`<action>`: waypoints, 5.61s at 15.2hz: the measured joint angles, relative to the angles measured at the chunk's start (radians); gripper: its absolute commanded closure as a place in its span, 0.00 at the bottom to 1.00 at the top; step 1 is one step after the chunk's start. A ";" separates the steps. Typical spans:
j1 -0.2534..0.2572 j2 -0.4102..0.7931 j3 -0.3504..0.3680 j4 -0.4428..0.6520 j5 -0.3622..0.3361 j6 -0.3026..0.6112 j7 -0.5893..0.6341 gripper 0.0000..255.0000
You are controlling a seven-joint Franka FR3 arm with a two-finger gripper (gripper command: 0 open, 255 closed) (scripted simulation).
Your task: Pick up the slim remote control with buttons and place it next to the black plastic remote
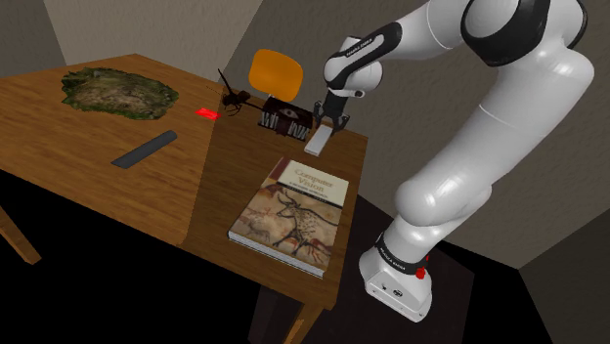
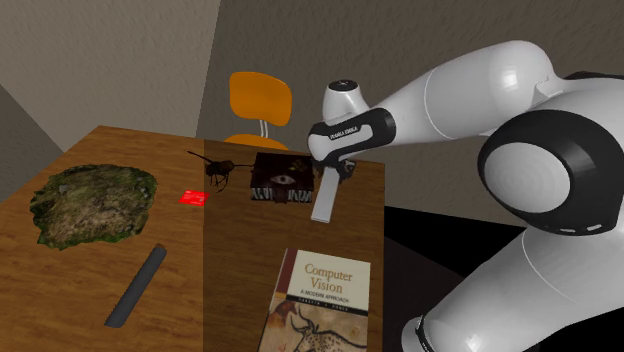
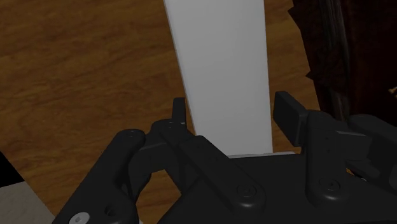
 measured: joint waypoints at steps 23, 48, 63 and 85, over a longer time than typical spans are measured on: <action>0.075 -0.093 0.095 0.110 0.002 -0.260 0.159 1.00; 0.369 0.297 0.355 0.598 -0.083 -0.371 0.739 1.00; 0.383 0.382 0.346 0.527 -0.115 -0.217 0.770 1.00; 0.379 0.331 0.354 0.581 -0.095 -0.319 0.758 0.00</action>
